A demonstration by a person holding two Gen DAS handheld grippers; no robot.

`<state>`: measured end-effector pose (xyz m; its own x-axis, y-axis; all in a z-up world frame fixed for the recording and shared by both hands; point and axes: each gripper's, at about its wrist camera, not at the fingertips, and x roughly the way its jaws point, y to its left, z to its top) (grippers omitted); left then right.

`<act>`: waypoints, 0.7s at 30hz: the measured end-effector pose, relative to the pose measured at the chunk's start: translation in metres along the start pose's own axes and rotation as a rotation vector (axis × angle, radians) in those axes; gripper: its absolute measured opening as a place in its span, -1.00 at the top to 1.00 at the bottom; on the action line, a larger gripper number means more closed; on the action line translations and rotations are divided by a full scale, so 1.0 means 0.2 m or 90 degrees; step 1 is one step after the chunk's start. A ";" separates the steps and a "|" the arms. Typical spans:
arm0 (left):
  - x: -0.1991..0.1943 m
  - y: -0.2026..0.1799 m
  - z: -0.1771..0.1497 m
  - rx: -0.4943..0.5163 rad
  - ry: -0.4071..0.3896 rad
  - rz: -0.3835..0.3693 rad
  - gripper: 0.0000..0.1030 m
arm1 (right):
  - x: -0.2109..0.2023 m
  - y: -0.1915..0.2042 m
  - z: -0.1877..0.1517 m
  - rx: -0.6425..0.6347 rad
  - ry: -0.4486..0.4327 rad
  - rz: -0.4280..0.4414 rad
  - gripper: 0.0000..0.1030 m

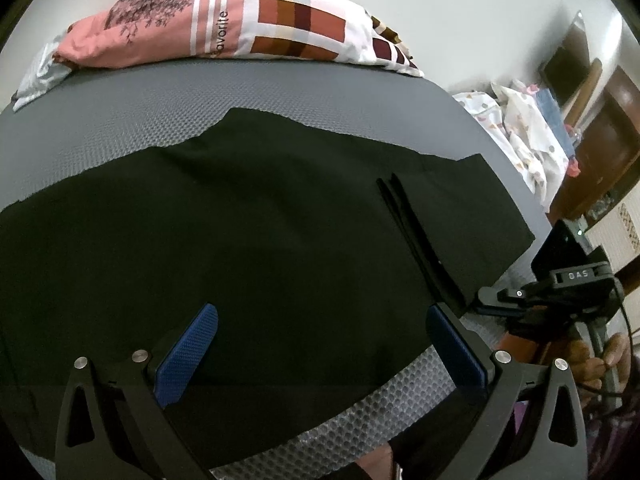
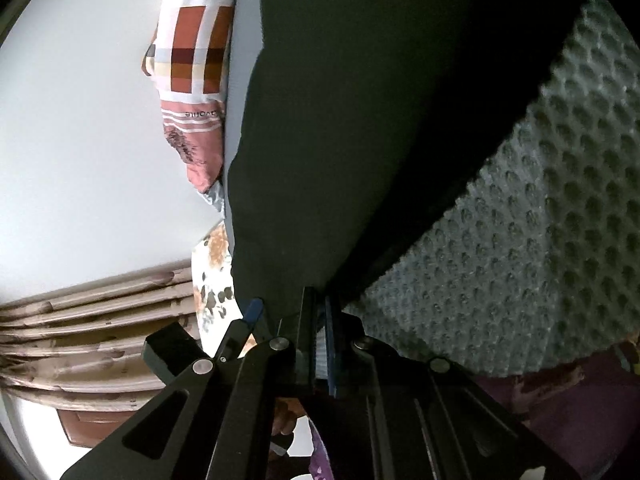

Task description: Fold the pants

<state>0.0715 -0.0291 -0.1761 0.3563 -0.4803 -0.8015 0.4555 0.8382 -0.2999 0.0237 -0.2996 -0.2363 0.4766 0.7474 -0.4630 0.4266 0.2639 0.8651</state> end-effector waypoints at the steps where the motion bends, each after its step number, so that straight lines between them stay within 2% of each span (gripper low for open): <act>1: 0.00 0.00 0.00 0.002 -0.001 0.001 -1.00 | 0.01 0.01 0.00 -0.005 0.003 -0.002 0.91; 7: 0.01 -0.01 0.00 0.007 0.005 0.002 -1.00 | 0.04 0.00 -0.02 -0.001 0.015 -0.005 0.92; 9: 0.01 -0.01 0.00 0.009 0.007 0.003 -1.00 | 0.05 0.00 -0.03 -0.007 0.039 0.012 0.92; 12: 0.01 0.00 0.00 0.007 0.008 0.002 -1.00 | 0.05 0.04 -0.07 -0.042 0.079 0.028 0.88; 14: 0.01 0.00 0.00 0.004 0.006 0.001 -1.00 | 0.00 0.08 -0.09 -0.081 0.078 0.023 0.86; 16: 0.01 0.00 -0.01 0.002 0.005 -0.001 -1.00 | -0.11 0.10 -0.08 -0.112 0.043 0.022 0.85; 18: 0.00 -0.01 -0.01 0.004 0.005 0.000 -1.00 | -0.27 0.11 -0.01 -0.129 -0.029 0.001 0.85; 21: -0.02 -0.02 0.00 0.009 0.000 0.005 -1.00 | -0.48 0.08 0.09 -0.108 -0.124 0.015 0.85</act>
<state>0.0681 -0.0313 -0.1721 0.3602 -0.4741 -0.8034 0.4640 0.8382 -0.2866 -0.0015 -0.3786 -0.1810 0.6306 0.6272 -0.4572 0.2871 0.3588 0.8882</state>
